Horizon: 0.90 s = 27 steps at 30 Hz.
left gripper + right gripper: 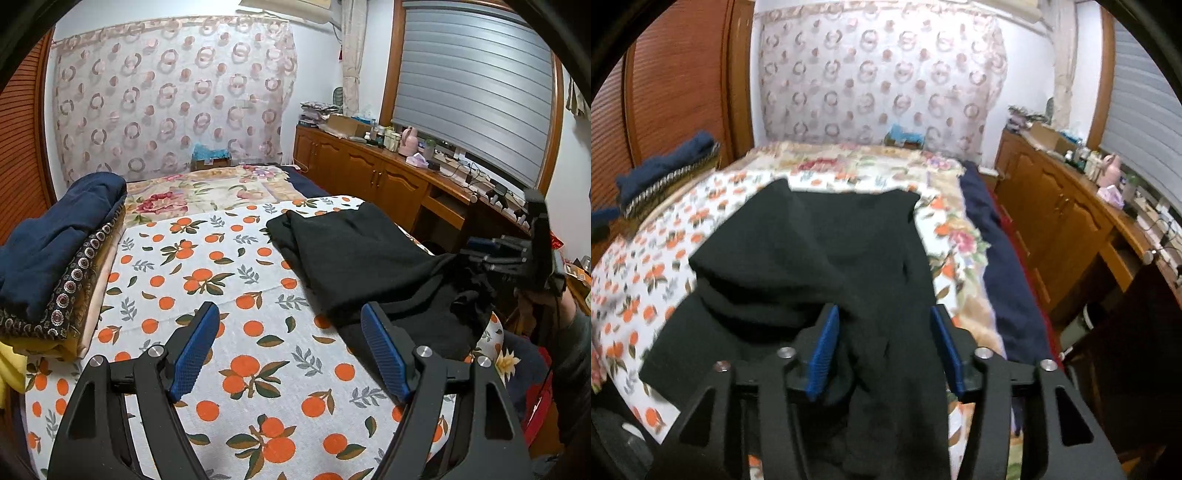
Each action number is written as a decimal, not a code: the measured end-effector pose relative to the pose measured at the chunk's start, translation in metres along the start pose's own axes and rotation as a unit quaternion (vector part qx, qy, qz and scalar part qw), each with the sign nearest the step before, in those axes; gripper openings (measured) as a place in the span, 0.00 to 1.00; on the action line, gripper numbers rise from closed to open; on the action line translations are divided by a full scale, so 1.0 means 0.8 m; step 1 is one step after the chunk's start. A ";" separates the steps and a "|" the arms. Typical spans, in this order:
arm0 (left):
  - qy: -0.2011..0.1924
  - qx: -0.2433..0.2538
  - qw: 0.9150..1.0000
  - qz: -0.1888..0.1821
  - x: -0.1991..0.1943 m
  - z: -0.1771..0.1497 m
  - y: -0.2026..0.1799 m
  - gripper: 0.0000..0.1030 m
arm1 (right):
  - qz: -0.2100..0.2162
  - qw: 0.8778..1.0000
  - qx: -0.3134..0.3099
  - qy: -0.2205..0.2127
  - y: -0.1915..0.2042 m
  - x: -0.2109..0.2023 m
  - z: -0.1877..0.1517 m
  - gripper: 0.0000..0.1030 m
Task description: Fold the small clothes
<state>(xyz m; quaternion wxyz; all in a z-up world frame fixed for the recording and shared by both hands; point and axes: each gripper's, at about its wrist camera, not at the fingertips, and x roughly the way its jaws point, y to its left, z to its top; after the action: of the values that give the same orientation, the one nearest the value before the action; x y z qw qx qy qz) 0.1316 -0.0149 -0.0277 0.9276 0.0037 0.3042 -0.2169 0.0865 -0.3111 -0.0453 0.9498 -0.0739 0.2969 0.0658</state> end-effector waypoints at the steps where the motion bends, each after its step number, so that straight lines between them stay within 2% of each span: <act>1: 0.000 -0.001 1.000 0.001 0.000 0.000 0.000 0.77 | 0.003 1.000 -0.002 -0.007 0.006 -0.003 0.003 0.55; 4: -0.002 -0.003 1.000 0.000 -0.001 0.000 0.001 0.77 | 0.021 0.999 -0.015 -0.027 0.024 -0.017 0.012 0.57; 7: -0.003 -0.005 1.000 0.000 -0.002 -0.001 0.005 0.77 | 0.058 0.997 -0.038 -0.035 0.054 -0.022 0.022 0.60; 14: 0.001 -0.004 1.000 0.001 -0.001 -0.004 0.008 0.77 | 0.150 0.984 -0.093 -0.003 0.138 0.018 0.038 0.60; 18: 0.001 -0.006 1.000 0.001 0.002 -0.007 0.016 0.77 | 0.178 0.977 -0.116 0.023 0.182 0.051 0.045 0.60; 21: 0.003 -0.012 1.000 0.001 0.004 -0.009 0.025 0.77 | 0.193 0.972 -0.129 0.041 0.196 0.073 0.050 0.60; 26: 0.006 -0.017 1.000 0.009 0.011 -0.009 0.041 0.77 | 0.192 0.963 -0.178 0.072 0.217 0.101 0.042 0.60; 27: 0.005 -0.020 1.000 0.013 0.013 -0.007 0.045 0.77 | 0.189 0.962 -0.184 0.074 0.218 0.107 0.045 0.50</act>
<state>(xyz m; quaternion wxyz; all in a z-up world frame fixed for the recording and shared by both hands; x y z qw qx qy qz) 0.1505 0.0146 -0.0427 0.9288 -0.0100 0.3126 -0.1988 0.1471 -0.1270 -0.0829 0.8655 -0.1943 0.3579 0.2917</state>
